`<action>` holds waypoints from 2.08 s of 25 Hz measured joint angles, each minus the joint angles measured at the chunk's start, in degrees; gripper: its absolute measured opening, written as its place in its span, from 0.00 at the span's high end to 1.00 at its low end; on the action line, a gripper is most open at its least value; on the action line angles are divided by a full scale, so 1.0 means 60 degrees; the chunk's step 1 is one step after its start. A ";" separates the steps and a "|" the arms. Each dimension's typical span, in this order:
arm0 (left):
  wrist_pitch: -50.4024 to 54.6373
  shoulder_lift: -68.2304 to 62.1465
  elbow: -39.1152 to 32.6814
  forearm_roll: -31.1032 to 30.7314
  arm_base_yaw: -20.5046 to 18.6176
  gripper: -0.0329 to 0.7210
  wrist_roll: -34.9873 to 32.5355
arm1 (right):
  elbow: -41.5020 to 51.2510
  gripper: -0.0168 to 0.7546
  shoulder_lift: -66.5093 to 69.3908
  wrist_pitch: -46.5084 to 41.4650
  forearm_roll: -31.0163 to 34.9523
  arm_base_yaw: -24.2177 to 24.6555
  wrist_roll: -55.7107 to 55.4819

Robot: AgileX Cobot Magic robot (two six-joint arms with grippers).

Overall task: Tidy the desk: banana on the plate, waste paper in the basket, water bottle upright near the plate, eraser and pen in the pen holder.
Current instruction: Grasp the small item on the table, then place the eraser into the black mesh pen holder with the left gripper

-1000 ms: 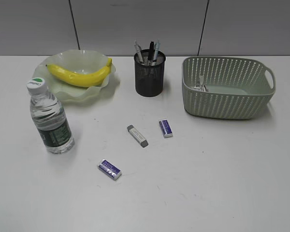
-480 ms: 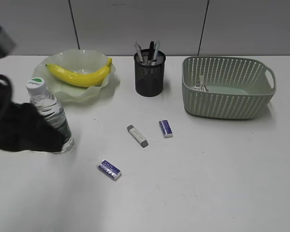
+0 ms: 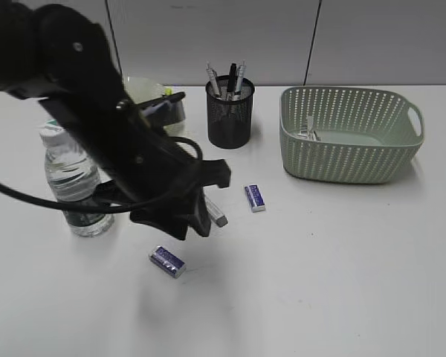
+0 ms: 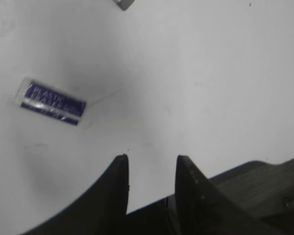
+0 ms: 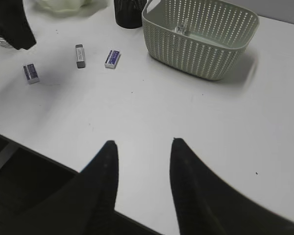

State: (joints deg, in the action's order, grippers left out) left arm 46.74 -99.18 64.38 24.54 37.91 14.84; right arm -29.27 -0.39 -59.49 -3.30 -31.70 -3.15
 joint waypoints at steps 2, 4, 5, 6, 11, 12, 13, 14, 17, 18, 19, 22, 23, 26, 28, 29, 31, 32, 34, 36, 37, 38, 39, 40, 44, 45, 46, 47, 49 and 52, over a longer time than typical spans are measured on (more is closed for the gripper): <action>-0.0200 -0.0525 0.0619 -0.0414 0.0289 0.63 0.0733 | 0.0000 0.59 0.0000 0.0000 0.0000 0.0000 0.0000; -0.0427 -0.1046 0.1204 -0.0763 0.0391 0.62 0.1481 | 0.0000 0.59 0.0000 0.0000 0.0000 0.0000 0.0011; -0.0504 -0.1308 0.1553 -0.0943 0.0391 0.61 0.1738 | 0.0000 0.59 0.0000 0.0000 0.0000 0.0000 0.0011; -0.0519 -0.1531 0.1914 -0.1189 0.0391 0.60 0.2035 | 0.0000 0.59 0.0000 0.0000 0.0000 0.0000 0.0011; 0.0266 -0.3031 0.3791 -0.2260 0.0391 0.52 0.3212 | 0.0000 0.59 0.0000 0.0000 0.0000 0.0000 0.0011; 0.0640 -0.3368 0.4202 -0.2505 0.0391 0.51 0.3431 | 0.0000 0.59 0.0000 0.0000 0.0000 0.0000 0.0011; 0.0988 -0.3648 0.4610 -0.2725 0.0391 0.50 0.3604 | 0.0000 0.59 0.0000 0.0000 0.0000 0.0000 0.0011; 0.1396 -0.3962 0.4999 -0.2876 0.0380 0.49 0.3771 | 0.0000 0.59 0.0000 0.0000 0.0000 0.0000 0.0011; 0.2311 -0.4727 0.5964 -0.3047 0.0312 0.47 0.4111 | 0.0000 0.59 0.0000 0.0000 0.0000 0.0000 0.0011; 0.2487 -0.4933 0.6192 -0.3049 0.0281 0.47 0.4204 | 0.0000 0.59 0.0000 0.0000 0.0000 0.0000 0.0020; 0.2580 -0.5104 0.6426 -0.3028 0.0253 0.46 0.4279 | 0.0000 0.59 0.0000 0.0000 0.0000 0.0000 0.0020; 0.2828 -0.5528 0.6873 -0.2962 0.0135 0.46 0.4458 | 0.0000 0.59 0.0000 0.0000 0.0000 0.0000 0.0020; 0.2880 -0.5649 0.6930 -0.2898 0.0089 0.46 0.4477 | 0.0000 0.59 0.0000 0.0000 0.0000 0.0000 0.0020; 0.2957 -0.5902 0.6969 -0.2828 -0.0018 0.56 0.4524 | 0.0000 0.59 0.0000 0.0000 0.0000 0.0000 0.0020; 0.2942 -0.5954 0.6980 -0.2749 -0.0051 0.71 0.4532 | 0.0000 0.59 0.0000 0.0000 0.0000 0.0000 0.0020; 0.2918 -0.5954 0.6987 -0.2739 -0.0051 0.78 0.4532 | 0.0000 0.59 0.0000 0.0000 0.0000 0.0000 0.0020; 0.2882 -0.5954 0.6990 -0.2741 -0.0051 0.80 0.4532 | 0.0000 0.59 0.0000 0.0000 0.0000 0.0000 0.0020; 0.2882 -0.5954 0.6990 -0.2741 -0.0051 0.80 0.4513 | 0.0000 0.59 0.0000 0.0000 0.0000 0.0000 0.0020; 0.2912 -0.5954 0.6990 -0.2716 -0.0061 0.80 0.4481 | 0.0000 0.59 0.0000 0.0000 0.0000 0.0000 0.0020; 0.3017 -0.5936 0.6990 -0.2669 -0.0069 0.80 0.4431 | 0.0000 0.59 0.0000 0.0000 0.0000 0.0000 0.0020; 0.3136 -0.5899 0.6990 -0.2655 -0.0069 0.80 0.4379 | 0.0000 0.59 0.0000 0.0000 0.0000 0.0000 0.0020; 0.3208 -0.5829 0.6990 -0.2647 -0.0069 0.80 0.4287 | 0.0000 0.59 0.0000 0.0000 0.0000 0.0000 0.0020; 0.3272 -0.5698 0.6979 -0.2647 -0.0069 0.80 0.4182 | 0.0000 0.59 0.0000 0.0000 0.0000 0.0000 0.0020; 0.3255 -0.5489 0.6981 -0.2657 -0.0069 0.80 0.4111 | 0.0000 0.59 0.0000 0.0000 0.0000 0.0000 0.0020; 0.2574 -0.4332 0.6981 -0.2956 -0.0069 0.80 0.3928 | 0.0000 0.59 0.0000 0.0000 0.0000 0.0000 0.0020; 0.2269 -0.4096 0.6981 -0.3158 -0.0069 0.80 0.3921 | 0.0000 0.59 0.0000 0.0000 0.0000 0.0000 0.0020; 0.1825 -0.3861 0.6981 -0.3386 -0.0081 0.80 0.3921 | 0.0000 0.59 0.0000 0.0000 0.0000 0.0000 0.0020; 0.1314 -0.3682 0.6981 -0.3656 -0.0090 0.80 0.3921 | 0.0000 0.59 0.0000 0.0000 0.0000 0.0000 0.0020; 0.0298 -0.3529 0.6990 -0.4024 -0.0175 0.80 0.3910 | 0.0000 0.59 0.0000 0.0000 0.0000 0.0000 0.0020; -0.1116 -0.3638 0.6990 -0.4202 -0.0368 0.80 0.3899 | 0.0000 0.59 0.0000 0.0000 0.0000 0.0000 0.0020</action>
State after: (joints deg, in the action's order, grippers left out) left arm 40.04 -121.00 106.32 -0.67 35.70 38.23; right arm -29.27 -0.39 -59.49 -3.30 -31.70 -3.03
